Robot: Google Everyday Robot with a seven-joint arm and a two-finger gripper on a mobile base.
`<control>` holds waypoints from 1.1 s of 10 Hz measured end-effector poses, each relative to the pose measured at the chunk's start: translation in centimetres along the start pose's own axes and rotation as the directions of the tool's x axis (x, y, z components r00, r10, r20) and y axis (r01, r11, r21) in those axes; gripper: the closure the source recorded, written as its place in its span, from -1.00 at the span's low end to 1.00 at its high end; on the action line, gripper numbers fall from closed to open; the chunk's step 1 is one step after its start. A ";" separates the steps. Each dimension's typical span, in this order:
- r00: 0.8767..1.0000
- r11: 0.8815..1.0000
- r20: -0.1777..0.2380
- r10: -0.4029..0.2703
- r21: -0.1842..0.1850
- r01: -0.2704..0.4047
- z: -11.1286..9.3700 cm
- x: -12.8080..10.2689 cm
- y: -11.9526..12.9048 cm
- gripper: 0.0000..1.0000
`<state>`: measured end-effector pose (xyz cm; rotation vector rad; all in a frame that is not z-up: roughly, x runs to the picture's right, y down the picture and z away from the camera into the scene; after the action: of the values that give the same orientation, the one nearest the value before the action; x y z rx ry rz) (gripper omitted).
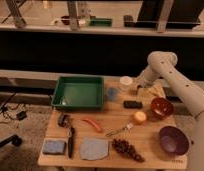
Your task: Stack cups into tray
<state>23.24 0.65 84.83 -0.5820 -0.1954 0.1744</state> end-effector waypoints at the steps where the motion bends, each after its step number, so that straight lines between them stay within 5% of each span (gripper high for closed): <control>1: 0.999 0.999 0.006 0.053 -0.012 -0.052 0.9 0.5 -0.8 -0.60; 6: 0.979 0.979 -0.024 0.204 -0.022 -0.205 3.9 3.8 -3.1 -0.60; 11: 0.970 0.971 -0.048 0.238 -0.002 -0.238 4.4 5.8 -4.0 -0.60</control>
<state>28.31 0.92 91.47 -0.6161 -0.0791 0.3920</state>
